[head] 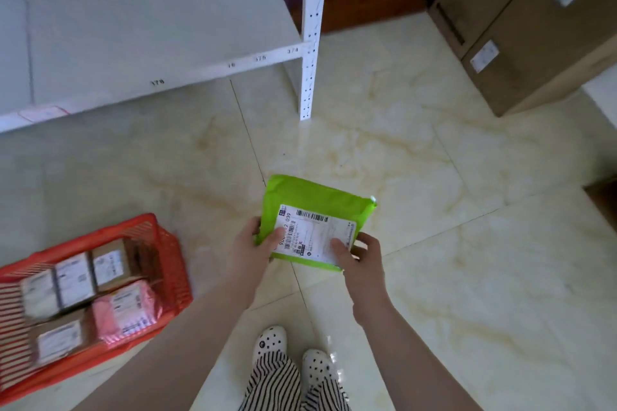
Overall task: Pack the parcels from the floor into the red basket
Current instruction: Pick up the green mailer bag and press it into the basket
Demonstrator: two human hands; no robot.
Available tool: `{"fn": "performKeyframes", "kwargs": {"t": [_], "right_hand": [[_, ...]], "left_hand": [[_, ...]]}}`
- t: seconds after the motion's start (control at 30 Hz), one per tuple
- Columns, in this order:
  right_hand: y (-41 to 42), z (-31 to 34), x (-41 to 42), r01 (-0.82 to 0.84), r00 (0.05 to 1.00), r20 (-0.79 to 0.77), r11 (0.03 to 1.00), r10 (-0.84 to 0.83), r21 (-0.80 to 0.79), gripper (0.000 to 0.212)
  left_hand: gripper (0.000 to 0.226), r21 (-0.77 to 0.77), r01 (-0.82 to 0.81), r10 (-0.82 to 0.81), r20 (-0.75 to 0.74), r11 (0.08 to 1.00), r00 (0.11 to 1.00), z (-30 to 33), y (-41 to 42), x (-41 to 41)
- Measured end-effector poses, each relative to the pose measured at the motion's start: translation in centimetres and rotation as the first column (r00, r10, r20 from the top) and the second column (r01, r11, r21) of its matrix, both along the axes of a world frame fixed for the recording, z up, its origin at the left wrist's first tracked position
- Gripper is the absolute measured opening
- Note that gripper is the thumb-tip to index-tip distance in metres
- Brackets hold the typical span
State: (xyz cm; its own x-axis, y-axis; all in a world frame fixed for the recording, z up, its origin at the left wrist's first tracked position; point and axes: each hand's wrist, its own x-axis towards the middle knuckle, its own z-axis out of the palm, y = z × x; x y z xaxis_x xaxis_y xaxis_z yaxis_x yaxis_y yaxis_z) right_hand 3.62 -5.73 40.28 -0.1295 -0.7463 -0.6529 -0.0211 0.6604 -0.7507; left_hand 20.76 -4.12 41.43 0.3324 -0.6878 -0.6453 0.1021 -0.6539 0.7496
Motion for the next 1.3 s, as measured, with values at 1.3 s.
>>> {"fn": "performKeyframes", "kwargs": {"t": [1.3], "right_hand": [[21.6, 23.2, 40.8, -0.506, 0.827, 0.322, 0.86, 0.461, 0.07, 0.029]], "left_hand": [[0.03, -0.068, -0.661, 0.613, -0.313, 0.747, 0.725, 22.7, 33.3, 36.7]]}}
